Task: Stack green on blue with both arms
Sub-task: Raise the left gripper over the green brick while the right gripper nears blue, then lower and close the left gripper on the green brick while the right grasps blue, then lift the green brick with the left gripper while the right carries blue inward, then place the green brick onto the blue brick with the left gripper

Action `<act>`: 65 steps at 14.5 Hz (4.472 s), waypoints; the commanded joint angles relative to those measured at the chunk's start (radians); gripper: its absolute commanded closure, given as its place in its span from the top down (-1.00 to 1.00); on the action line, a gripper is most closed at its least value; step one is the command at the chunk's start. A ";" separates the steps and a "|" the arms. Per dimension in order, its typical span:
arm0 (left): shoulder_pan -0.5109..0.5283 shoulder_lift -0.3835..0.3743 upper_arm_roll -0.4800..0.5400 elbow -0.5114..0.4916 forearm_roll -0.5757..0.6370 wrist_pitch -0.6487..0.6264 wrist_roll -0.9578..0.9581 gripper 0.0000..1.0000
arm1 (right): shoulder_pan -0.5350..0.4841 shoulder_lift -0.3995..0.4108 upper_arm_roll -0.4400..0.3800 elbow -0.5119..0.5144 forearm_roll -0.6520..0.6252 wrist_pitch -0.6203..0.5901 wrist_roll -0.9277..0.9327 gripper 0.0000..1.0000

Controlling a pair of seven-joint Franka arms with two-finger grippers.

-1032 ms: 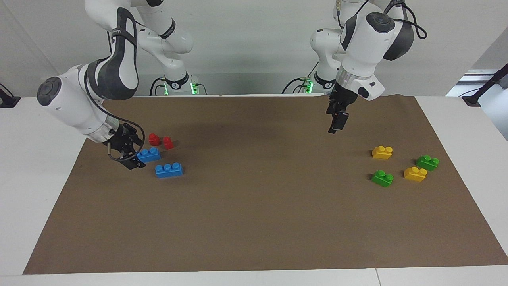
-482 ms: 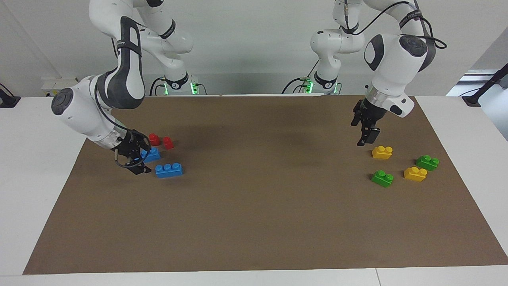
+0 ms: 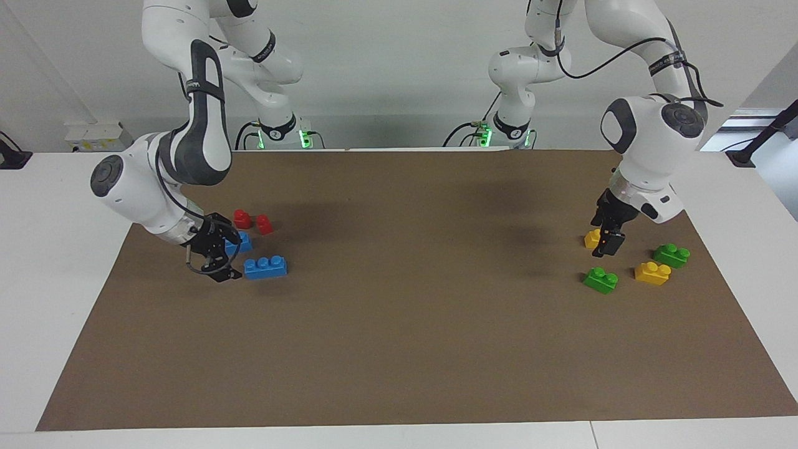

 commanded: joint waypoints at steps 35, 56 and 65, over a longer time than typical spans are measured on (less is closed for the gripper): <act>0.105 0.323 -0.020 0.205 -0.026 0.006 0.260 -0.87 | 0.125 0.017 0.011 0.040 0.163 0.053 -0.031 -1.00; -0.226 -0.013 -0.024 0.166 -0.106 -0.246 -0.462 -1.00 | 0.662 -0.041 0.013 -0.277 0.203 0.599 0.576 -1.00; -0.510 -0.103 -0.023 -0.061 -0.095 0.002 -0.907 -1.00 | 0.695 0.002 0.011 -0.294 0.243 0.673 0.562 -1.00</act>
